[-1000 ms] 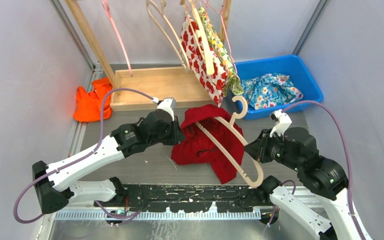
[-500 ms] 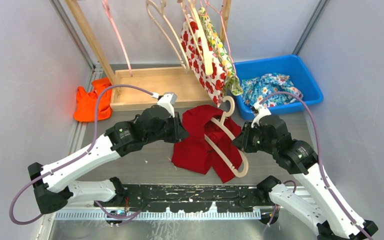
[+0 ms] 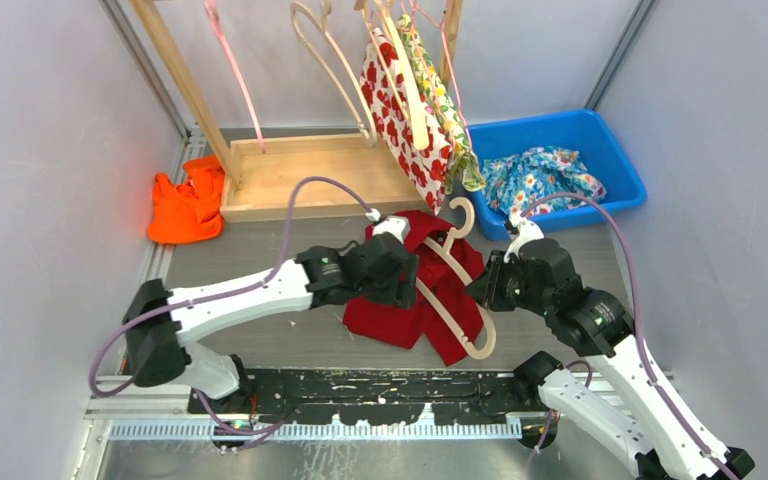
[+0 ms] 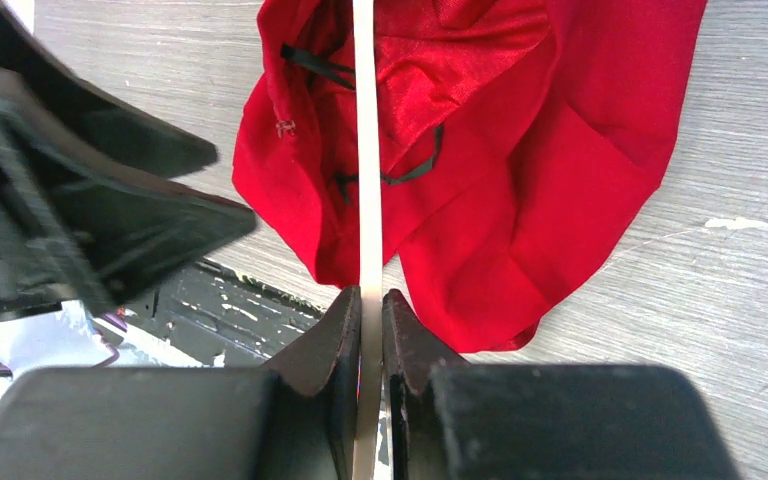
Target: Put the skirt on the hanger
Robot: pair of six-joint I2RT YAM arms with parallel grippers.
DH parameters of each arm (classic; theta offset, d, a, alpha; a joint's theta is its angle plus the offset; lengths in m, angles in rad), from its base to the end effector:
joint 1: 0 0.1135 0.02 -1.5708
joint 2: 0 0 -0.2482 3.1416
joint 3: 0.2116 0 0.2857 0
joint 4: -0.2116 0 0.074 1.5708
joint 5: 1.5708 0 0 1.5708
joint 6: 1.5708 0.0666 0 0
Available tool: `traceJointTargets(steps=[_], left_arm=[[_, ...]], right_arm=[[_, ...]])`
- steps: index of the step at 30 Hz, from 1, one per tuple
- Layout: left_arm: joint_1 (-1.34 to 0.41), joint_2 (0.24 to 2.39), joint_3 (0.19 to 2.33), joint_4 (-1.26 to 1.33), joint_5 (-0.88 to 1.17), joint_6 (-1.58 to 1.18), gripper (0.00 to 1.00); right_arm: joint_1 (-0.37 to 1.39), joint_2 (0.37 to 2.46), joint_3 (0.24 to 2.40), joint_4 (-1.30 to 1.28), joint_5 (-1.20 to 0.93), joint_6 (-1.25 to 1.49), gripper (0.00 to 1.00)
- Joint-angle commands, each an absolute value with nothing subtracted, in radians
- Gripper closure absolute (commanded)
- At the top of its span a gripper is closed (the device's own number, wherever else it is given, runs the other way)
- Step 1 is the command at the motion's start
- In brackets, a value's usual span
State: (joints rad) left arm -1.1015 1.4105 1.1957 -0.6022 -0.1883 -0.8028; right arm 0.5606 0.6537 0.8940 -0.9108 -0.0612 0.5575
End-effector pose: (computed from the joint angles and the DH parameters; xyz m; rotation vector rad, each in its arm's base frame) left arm 0.1746 -0.3168 0.2560 0.2771 2.4636 -0.6632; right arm 0.1588 0.1045 0.3019 -0.0380 2.3265 0.6567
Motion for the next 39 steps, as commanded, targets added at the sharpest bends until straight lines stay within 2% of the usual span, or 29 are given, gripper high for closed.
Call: traceJointTargets(steps=[1,14,17,18,19,20,21,22,39], left_arm=[[-1.129,1.482,1.277,-0.571,-0.27,-0.788,0.32],[-1.159,1.688,1.399,-0.586,-0.493,-0.805,0.3],[-1.16,1.729,1.418,-0.624,-0.548,-0.814,0.34],[-1.159,1.736,1.421,-0.637,-0.57,-0.82,0.41],[-1.158,1.74,1.422,-0.648,-0.591,-0.824,0.56],[-1.158,1.737,1.421,-0.654,-0.603,-0.824,0.72],[-1.157,1.734,1.422,-0.66,-0.61,-0.822,0.94],[-1.157,1.727,1.427,-0.674,-0.616,-0.825,1.0],[-1.176,1.404,1.559,-0.794,-0.488,-0.756,1.0]], right_arm=[[0.562,0.63,0.89,-0.842,-0.048,0.577,0.99],[0.563,0.583,0.859,-0.844,-0.065,0.576,0.99],[0.562,0.572,0.853,-0.844,-0.068,0.577,0.99],[0.562,0.571,0.853,-0.844,-0.069,0.576,0.99],[0.563,0.571,0.854,-0.844,-0.073,0.577,0.99],[0.563,0.571,0.855,-0.844,-0.075,0.577,0.99],[0.562,0.571,0.855,-0.842,-0.076,0.578,0.99],[0.562,0.569,0.855,-0.841,-0.08,0.578,0.99],[0.563,0.594,1.043,-0.893,-0.152,0.571,0.99]])
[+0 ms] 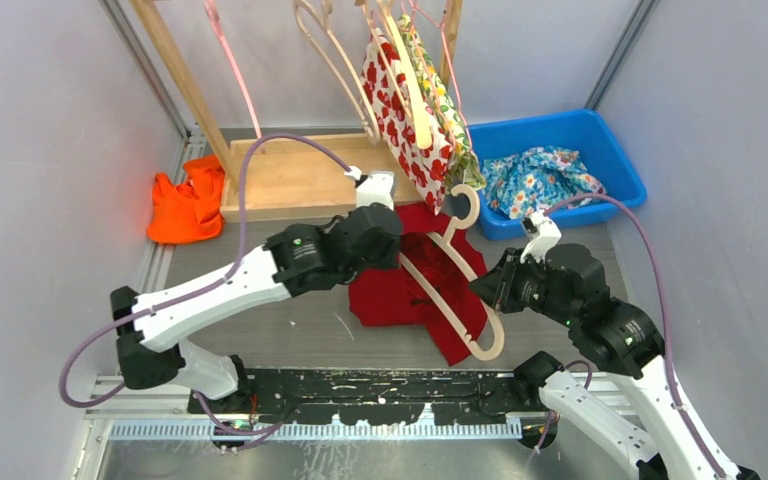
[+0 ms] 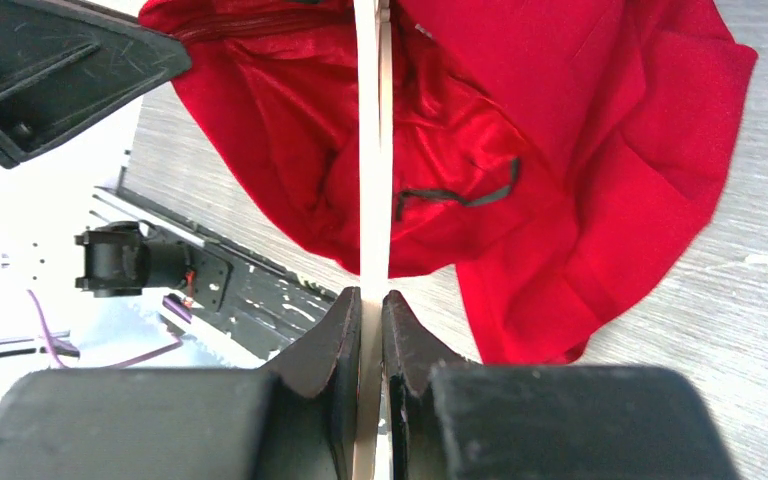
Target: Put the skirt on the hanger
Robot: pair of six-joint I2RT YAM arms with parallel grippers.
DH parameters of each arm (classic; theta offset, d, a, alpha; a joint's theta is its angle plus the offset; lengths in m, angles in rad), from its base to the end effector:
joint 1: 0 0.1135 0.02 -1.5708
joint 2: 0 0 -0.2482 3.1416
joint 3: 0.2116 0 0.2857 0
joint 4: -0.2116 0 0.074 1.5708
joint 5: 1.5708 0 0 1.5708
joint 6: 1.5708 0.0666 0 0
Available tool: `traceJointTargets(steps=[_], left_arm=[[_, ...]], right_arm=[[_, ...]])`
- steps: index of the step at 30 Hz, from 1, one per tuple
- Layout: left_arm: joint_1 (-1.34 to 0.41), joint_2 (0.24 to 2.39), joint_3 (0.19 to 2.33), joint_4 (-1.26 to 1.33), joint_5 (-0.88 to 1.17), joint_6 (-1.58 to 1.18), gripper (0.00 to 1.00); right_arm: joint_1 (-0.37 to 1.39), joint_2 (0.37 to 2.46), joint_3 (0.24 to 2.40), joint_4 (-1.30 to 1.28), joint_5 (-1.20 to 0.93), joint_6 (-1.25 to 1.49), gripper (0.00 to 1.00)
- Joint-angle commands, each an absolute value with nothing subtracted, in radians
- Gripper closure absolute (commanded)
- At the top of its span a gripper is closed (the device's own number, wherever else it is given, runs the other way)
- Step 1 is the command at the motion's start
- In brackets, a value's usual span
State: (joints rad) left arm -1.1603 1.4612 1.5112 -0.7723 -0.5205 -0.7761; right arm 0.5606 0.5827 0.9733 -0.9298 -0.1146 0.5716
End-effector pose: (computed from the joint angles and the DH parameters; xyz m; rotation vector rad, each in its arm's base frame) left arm 0.1771 -0.3239 0.3470 0.1609 2.2188 -0.4886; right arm 0.1386 0.0960 0.3399 -0.0597 2.2088 0.7785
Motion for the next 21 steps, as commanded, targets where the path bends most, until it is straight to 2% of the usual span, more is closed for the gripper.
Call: traceJointTargets(steps=[1,14,21], left_arm=[[-1.179,1.398,1.567,-0.799,-0.483,-0.754,1.0],[-1.207,1.332,1.769,-0.92,-0.456,-0.703,1.0],[-1.21,1.357,1.887,-0.962,-0.369,-0.686,1.0]], right_arm=[[0.562,0.598,1.043,-0.884,-0.167,0.574,0.99],[0.564,0.722,1.051,-0.714,-0.232,0.604,0.99],[0.577,0.76,1.036,-0.604,-0.221,0.608,0.99]])
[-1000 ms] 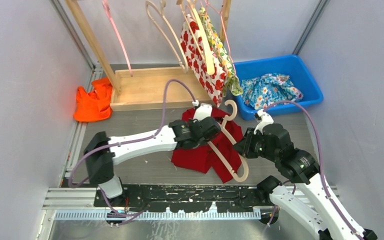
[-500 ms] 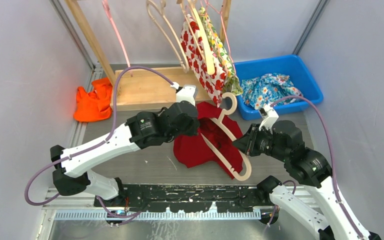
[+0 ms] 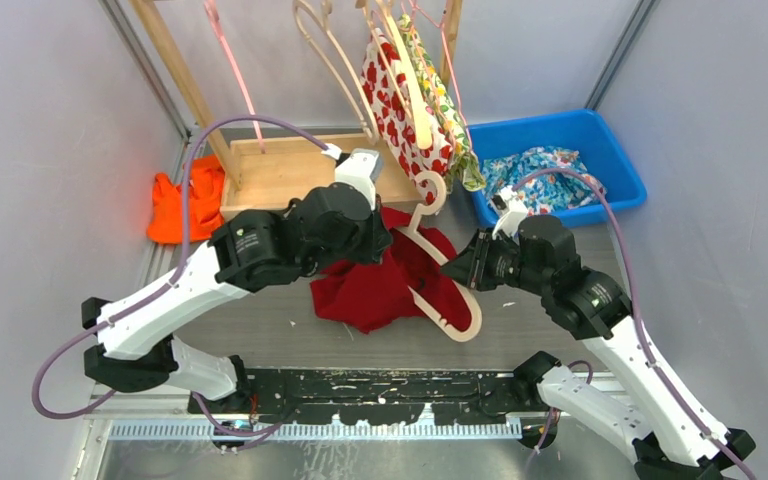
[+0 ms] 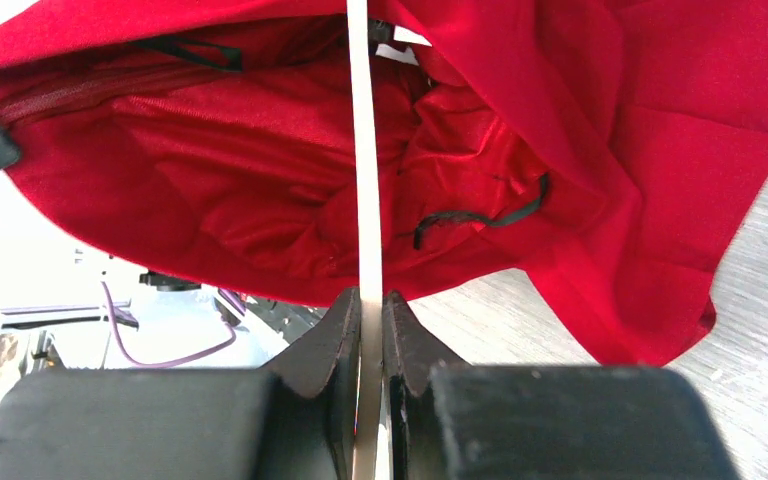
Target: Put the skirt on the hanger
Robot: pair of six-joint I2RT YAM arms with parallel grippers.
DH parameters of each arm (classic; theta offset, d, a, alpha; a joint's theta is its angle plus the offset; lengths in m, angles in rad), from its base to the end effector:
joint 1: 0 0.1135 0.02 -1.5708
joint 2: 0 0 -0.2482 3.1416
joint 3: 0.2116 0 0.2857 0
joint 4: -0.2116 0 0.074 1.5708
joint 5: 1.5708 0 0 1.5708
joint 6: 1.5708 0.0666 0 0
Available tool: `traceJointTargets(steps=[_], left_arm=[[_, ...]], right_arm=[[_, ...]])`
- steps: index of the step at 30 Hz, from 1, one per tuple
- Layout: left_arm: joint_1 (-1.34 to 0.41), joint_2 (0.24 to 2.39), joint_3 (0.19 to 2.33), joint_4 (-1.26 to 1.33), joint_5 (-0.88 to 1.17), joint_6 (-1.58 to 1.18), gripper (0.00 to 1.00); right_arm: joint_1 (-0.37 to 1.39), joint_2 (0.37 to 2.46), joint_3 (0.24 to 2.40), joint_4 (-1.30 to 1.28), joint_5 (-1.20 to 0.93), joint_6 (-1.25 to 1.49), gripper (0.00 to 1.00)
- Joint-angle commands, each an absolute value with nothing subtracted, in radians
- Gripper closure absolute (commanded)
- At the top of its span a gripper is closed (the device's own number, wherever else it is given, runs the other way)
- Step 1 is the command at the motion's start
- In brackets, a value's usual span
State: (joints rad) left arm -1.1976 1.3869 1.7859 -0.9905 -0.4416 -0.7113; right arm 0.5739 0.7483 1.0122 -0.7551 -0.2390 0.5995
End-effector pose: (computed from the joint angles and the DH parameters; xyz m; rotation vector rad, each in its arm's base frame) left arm 0.1432 -0.2877 0.4465 0.2687 2.1540 -0.6576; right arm 0.1715 0.1297 0.3477 -0.1293 2.1887 0.9441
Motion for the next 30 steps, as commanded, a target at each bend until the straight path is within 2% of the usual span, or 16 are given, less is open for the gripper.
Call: traceJointTargets(steps=[1,7,12,19,30], left_arm=[[-1.212,1.367,1.911,-0.975,-0.355,-0.684,1.0],[-1.221,1.413,1.998,-1.023,-0.235,-0.68,1.0],[-1.229,1.415,1.87,-0.988,-0.114,-0.713,1.0],[-1.249,1.429,1.628,-0.804,0.015,-0.79,1.0],[-1.241,1.51,1.621,-0.709,0.021,-0.783,1.0]], right_arm=[[0.579,0.765,1.033,-0.58,-0.221,0.609,0.99],[0.59,0.773,0.983,-0.383,-0.185,0.617,0.99],[0.602,0.793,0.896,-0.215,-0.145,0.656,0.99],[0.665,0.829,0.725,0.035,-0.052,0.689,0.99],[0.797,0.978,0.522,0.365,0.06,0.704,0.99]])
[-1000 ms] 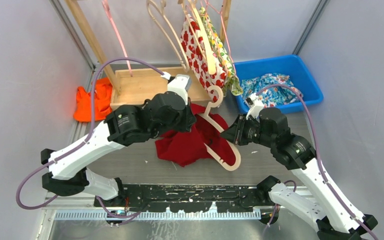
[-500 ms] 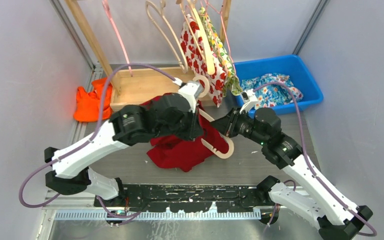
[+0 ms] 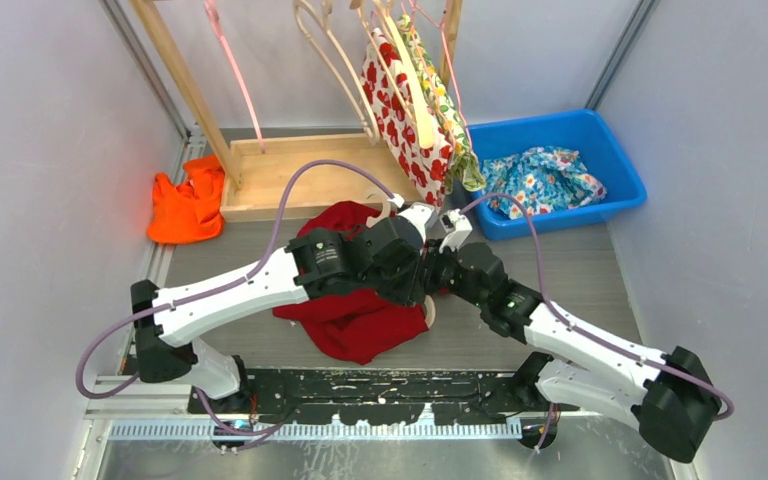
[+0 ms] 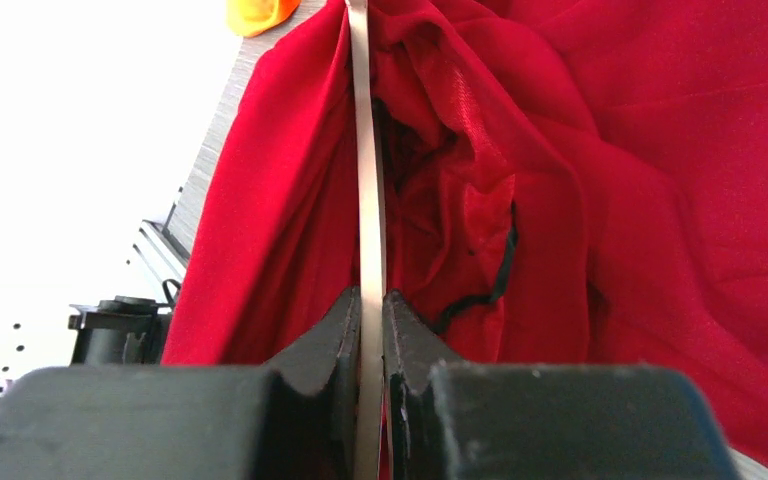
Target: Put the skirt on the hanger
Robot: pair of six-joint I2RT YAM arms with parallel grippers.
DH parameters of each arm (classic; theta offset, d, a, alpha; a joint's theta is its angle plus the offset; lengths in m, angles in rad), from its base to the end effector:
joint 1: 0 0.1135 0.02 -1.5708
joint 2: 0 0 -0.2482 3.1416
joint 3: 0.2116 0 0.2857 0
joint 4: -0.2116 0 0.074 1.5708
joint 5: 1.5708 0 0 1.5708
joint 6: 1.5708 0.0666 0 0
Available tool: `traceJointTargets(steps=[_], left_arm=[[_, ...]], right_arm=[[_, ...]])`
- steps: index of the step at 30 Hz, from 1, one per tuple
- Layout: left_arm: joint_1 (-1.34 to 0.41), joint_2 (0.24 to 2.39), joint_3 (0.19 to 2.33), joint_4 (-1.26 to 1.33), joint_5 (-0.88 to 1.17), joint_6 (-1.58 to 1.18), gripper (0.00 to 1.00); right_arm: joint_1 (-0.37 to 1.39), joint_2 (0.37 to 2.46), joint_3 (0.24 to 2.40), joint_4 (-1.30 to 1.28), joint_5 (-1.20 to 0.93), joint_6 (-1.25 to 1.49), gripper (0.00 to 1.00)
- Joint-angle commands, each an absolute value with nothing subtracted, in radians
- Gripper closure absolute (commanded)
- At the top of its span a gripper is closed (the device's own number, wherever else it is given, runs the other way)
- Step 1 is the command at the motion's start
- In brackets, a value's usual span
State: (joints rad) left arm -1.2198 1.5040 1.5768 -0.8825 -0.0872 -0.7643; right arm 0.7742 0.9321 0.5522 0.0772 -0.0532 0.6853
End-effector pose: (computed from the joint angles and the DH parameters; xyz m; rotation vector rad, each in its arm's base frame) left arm 0.1342 -0.3496 0.3397 0.5309 2.4872 -0.7909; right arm 0.2033 0.2038 0.2230 -0.1287 2.0083 1.0263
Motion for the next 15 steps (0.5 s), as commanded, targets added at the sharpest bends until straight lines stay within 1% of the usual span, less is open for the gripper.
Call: traceJointTargets(steps=[1,5,6,8,10,13,15], left_arm=[[-1.24,1.515,1.609,-0.7,0.023,-0.785,1.0],[-1.224,1.509,1.504,-0.637,0.041,-0.81,1.0],[-1.219,1.502,1.472,-0.624,0.044,-0.816,0.99],[-1.207,1.48,1.408,-0.616,0.034,-0.824,0.92],[-1.19,1.444,1.328,-0.602,0.018,-0.837,0.83],[-1.154,1.361,1.201,-0.546,0.018,-0.866,0.72],[-1.136,1.316,1.148,-0.525,0.015,-0.874,0.67]], right_arm=[[0.802,1.002,0.512,0.386,0.058,0.706,0.99],[0.824,1.066,0.477,0.459,0.048,0.722,0.99],[0.833,1.082,0.467,0.479,0.047,0.727,0.99],[0.851,1.104,0.445,0.496,0.045,0.729,0.99],[0.868,1.12,0.423,0.504,0.044,0.736,0.99],[0.889,1.127,0.395,0.505,0.035,0.742,0.99],[0.901,1.132,0.374,0.505,0.032,0.743,0.99]])
